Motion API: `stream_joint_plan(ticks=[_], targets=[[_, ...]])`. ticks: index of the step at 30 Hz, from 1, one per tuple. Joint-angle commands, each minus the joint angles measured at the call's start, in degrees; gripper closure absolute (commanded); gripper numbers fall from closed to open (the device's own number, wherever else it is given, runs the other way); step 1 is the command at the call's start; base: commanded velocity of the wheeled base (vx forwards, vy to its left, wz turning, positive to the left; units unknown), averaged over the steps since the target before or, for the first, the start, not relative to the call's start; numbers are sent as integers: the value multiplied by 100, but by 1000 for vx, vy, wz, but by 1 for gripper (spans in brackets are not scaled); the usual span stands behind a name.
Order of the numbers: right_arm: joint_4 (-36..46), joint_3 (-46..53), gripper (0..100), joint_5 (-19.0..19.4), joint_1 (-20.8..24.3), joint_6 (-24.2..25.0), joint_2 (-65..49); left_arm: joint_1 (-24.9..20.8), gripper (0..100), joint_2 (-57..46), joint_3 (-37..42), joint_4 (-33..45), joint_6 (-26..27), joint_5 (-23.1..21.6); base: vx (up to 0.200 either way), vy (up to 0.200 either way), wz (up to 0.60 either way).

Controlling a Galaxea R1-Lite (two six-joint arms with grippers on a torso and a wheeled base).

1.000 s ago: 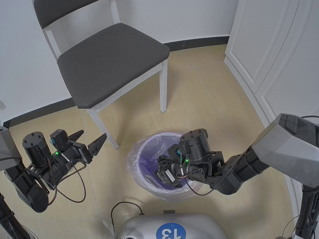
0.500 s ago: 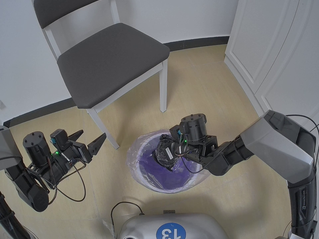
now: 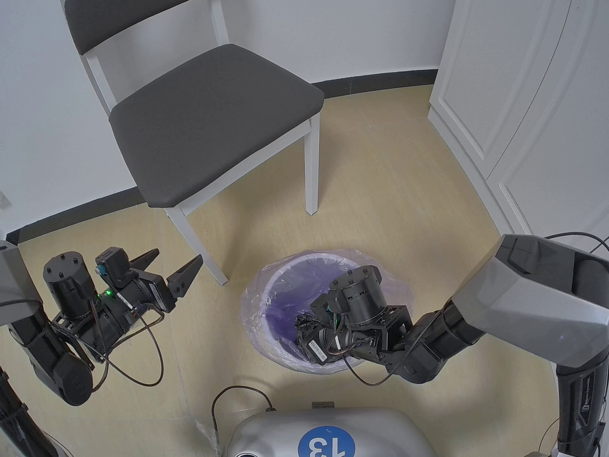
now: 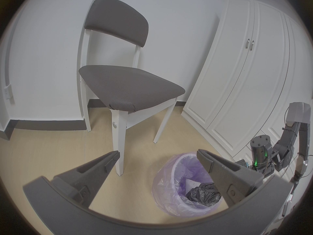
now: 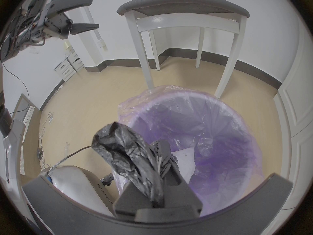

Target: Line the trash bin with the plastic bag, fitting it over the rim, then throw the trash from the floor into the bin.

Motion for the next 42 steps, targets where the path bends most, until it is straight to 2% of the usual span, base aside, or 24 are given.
stream_joint_plan(ticks=[1, 16, 22, 23, 28, 42], targets=[[11, -97, 100, -9, 20, -10, -31, 6, 0, -26, 1, -105, -1, -2, 0, 0, 0], [55, -308, 100, -26, -411, -106, -40, 6, 0, -17, 1, -105, -1, -2, 0, 0, 0], [37, -308, 100, -26, -402, -106, -136, 6, 0, 9, -8, -105, -1, -2, 0, 0, 0], [72, -282, 100, -26, -358, -115, -505, 6, 0, -8, 1, -105, -1, -2, 0, 0, 0], [169, -71, 100, -26, -314, -150, -980, -21, 0, 0, 1, -105, -1, -2, 0, 0, 0], [99, -185, 100, -17, -314, -247, -963, -3, 0, -43, 27, -105, -1, -2, 0, 0, 0]])
